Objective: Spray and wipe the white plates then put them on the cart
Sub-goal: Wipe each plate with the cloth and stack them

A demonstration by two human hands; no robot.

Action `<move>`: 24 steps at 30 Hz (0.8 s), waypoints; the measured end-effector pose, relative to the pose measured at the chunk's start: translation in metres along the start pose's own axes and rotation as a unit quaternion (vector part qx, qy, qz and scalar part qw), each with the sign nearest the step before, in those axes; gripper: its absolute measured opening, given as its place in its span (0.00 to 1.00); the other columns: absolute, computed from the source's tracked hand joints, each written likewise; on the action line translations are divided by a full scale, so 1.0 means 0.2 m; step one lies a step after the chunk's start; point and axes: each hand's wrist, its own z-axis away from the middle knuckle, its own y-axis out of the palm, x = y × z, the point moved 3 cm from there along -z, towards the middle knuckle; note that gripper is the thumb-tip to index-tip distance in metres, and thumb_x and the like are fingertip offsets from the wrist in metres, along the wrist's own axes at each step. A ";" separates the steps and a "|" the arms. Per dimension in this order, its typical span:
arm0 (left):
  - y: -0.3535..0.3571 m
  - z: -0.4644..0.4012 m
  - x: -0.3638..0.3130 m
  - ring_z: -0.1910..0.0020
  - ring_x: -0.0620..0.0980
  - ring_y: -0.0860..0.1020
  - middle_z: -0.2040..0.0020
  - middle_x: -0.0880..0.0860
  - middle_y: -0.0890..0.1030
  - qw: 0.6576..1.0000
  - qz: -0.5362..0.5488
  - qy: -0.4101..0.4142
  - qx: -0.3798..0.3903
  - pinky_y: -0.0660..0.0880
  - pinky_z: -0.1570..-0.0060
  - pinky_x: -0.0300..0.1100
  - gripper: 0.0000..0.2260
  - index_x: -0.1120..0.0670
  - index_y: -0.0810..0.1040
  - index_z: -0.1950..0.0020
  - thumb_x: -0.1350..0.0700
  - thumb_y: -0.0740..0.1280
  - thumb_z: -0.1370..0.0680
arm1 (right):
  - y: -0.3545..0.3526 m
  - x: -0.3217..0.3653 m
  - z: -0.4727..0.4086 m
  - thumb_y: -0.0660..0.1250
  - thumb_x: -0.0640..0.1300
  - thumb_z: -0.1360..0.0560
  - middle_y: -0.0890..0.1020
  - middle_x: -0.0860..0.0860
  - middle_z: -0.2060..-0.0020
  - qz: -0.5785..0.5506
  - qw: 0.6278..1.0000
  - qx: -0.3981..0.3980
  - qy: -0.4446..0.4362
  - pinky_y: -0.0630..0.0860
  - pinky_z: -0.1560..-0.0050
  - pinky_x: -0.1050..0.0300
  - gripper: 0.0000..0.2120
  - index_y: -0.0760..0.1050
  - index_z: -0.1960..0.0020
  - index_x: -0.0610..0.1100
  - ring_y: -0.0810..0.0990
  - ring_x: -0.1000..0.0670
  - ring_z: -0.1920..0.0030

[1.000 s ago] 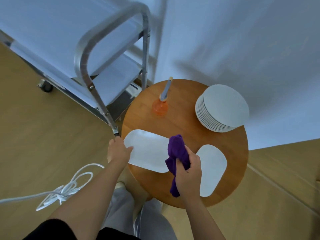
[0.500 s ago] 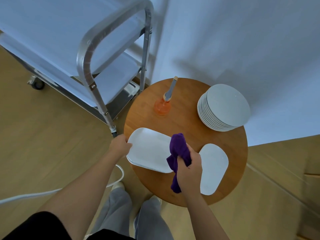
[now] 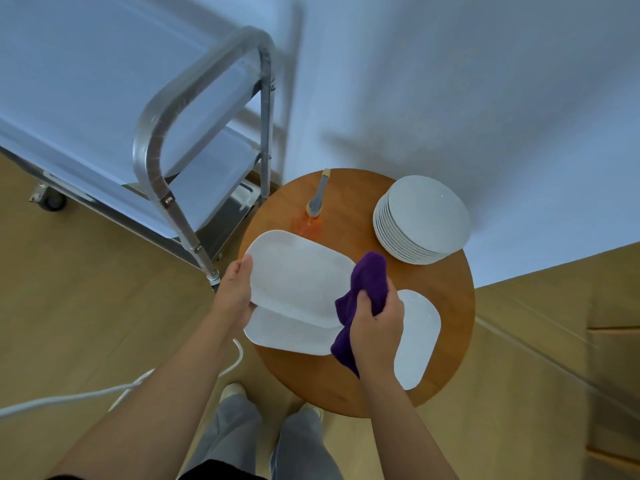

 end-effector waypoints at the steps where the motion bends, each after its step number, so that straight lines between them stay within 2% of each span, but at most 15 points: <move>1: 0.03 0.02 -0.03 0.39 0.58 0.74 0.38 0.54 0.76 0.999 0.042 -0.019 0.028 0.74 0.40 0.58 0.18 0.51 0.68 0.31 0.45 0.56 0.18 | -0.03 0.04 -0.02 0.64 0.44 0.22 0.75 0.52 0.40 -0.003 1.000 -0.019 -0.010 0.77 0.44 0.52 0.23 0.64 0.29 0.49 0.75 0.50 0.41; 4: 0.16 0.12 -0.15 0.37 0.61 0.74 0.35 0.56 0.75 0.991 0.087 -0.030 0.093 0.71 0.37 0.61 0.23 0.50 0.66 0.27 0.41 0.53 0.19 | -0.10 0.18 -0.09 0.63 0.47 0.22 0.75 0.52 0.39 -0.023 0.998 -0.057 -0.025 0.77 0.43 0.51 0.22 0.64 0.29 0.50 0.75 0.50 0.41; 6: 0.26 0.21 -0.24 0.37 0.60 0.74 0.35 0.56 0.76 0.986 0.113 -0.010 0.124 0.71 0.36 0.61 0.26 0.51 0.66 0.27 0.40 0.51 0.20 | -0.10 0.28 -0.12 0.62 0.48 0.22 0.73 0.51 0.37 -0.024 0.998 -0.046 -0.043 0.76 0.41 0.48 0.23 0.62 0.28 0.50 0.74 0.50 0.39; 8: 0.38 0.31 -0.33 0.36 0.62 0.73 0.33 0.59 0.74 0.973 0.134 0.006 0.187 0.68 0.36 0.65 0.29 0.53 0.65 0.27 0.38 0.50 0.22 | -0.09 0.39 -0.13 0.60 0.48 0.21 0.69 0.50 0.32 0.025 0.995 -0.032 -0.086 0.71 0.35 0.47 0.26 0.58 0.26 0.48 0.69 0.48 0.33; 10: 0.45 0.41 -0.40 0.36 0.64 0.73 0.34 0.60 0.75 0.968 0.125 0.019 0.217 0.68 0.37 0.67 0.32 0.52 0.67 0.27 0.35 0.52 0.24 | -0.11 0.48 -0.15 0.56 0.49 0.20 0.63 0.48 0.27 0.126 0.982 -0.047 -0.129 0.62 0.29 0.48 0.26 0.54 0.24 0.46 0.62 0.47 0.28; 14: 0.54 0.57 -0.56 0.36 0.60 0.74 0.34 0.60 0.75 0.968 0.116 0.077 0.210 0.69 0.35 0.61 0.37 0.55 0.67 0.28 0.34 0.56 0.30 | -0.17 0.70 -0.17 0.49 0.52 0.18 0.57 0.50 0.24 0.171 0.968 -0.055 -0.177 0.53 0.28 0.49 0.26 0.50 0.23 0.47 0.53 0.49 0.25; 16: 0.57 0.65 -0.63 0.37 0.57 0.76 0.35 0.59 0.77 0.962 0.113 0.118 0.219 0.71 0.36 0.56 0.35 0.57 0.69 0.29 0.35 0.56 0.29 | -0.16 0.84 -0.11 0.46 0.54 0.19 0.56 0.51 0.24 0.185 0.952 -0.050 -0.239 0.50 0.28 0.49 0.26 0.49 0.23 0.49 0.52 0.50 0.25; 20: 0.59 0.78 -0.70 0.43 0.51 0.81 0.43 0.54 0.82 0.943 0.164 0.143 0.253 0.78 0.45 0.47 0.26 0.51 0.75 0.35 0.38 0.57 0.26 | -0.11 1.06 0.07 0.37 0.58 0.22 0.56 0.55 0.24 0.222 0.902 -0.016 -0.371 0.44 0.27 0.53 0.28 0.50 0.24 0.52 0.49 0.54 0.24; 22: 0.57 0.81 -0.76 0.45 0.48 0.82 0.45 0.51 0.83 0.936 0.195 0.166 0.240 0.79 0.51 0.42 0.25 0.51 0.76 0.37 0.38 0.59 0.27 | -0.10 1.09 0.11 0.42 0.55 0.19 0.54 0.56 0.24 0.227 0.883 0.046 -0.408 0.39 0.27 0.55 0.25 0.49 0.24 0.51 0.46 0.56 0.25; 24: 0.55 0.84 -0.82 0.51 0.48 0.83 0.49 0.52 0.85 0.944 0.199 0.172 0.200 0.80 0.61 0.39 0.24 0.53 0.78 0.40 0.38 0.60 0.26 | -0.13 1.11 0.14 0.49 0.52 0.18 0.57 0.53 0.24 0.180 0.880 0.113 -0.424 0.38 0.27 0.58 0.24 0.55 0.24 0.48 0.49 0.54 0.25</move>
